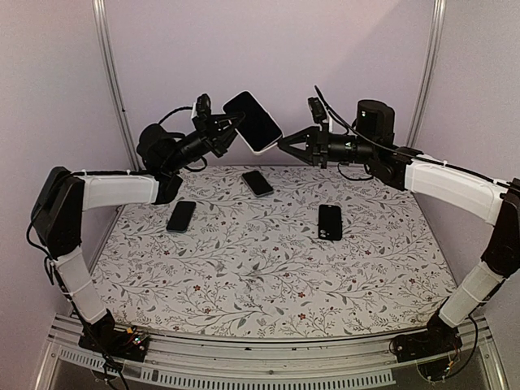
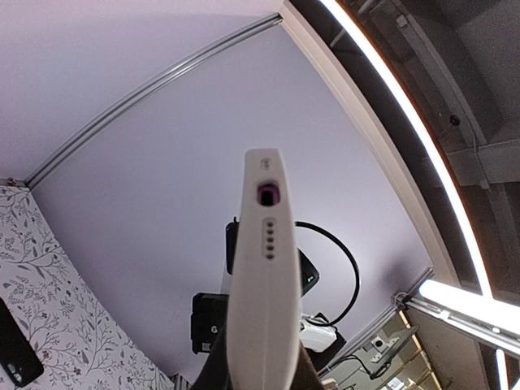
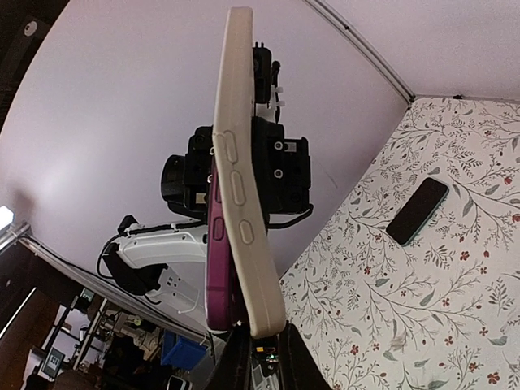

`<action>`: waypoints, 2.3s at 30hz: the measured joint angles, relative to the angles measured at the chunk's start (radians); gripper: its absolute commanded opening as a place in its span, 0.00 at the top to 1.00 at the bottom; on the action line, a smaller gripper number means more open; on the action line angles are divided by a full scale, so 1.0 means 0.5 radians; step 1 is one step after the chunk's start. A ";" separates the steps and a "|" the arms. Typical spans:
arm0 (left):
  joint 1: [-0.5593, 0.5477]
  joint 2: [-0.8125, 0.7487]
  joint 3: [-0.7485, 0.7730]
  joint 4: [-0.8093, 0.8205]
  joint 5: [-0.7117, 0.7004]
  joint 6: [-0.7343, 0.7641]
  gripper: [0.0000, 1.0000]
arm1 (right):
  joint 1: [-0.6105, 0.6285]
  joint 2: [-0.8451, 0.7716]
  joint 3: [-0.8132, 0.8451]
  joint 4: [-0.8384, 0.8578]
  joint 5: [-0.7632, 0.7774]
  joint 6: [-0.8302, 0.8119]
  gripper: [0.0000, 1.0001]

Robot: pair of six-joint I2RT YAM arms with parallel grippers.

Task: Take the phone out of the phone case
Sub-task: Remove the bottom right corner of the phone case from the phone.

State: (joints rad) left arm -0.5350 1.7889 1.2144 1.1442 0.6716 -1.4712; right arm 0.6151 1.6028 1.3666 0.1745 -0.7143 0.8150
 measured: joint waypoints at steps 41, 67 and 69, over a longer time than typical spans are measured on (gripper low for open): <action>-0.016 0.018 0.015 0.182 0.180 -0.082 1.00 | -0.011 0.146 0.000 0.522 -0.317 0.140 0.80; -0.063 -0.074 0.031 -1.038 0.428 0.687 0.35 | -0.041 0.326 -0.040 0.426 -0.085 0.040 1.00; -0.060 -0.105 0.032 -1.215 0.426 0.814 0.31 | -0.041 0.326 -0.040 0.381 -0.024 0.020 1.00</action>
State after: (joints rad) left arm -0.5652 1.7367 1.2304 0.5369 0.8845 -1.0641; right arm 0.5945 1.7657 1.3464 0.3653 -0.7265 0.8249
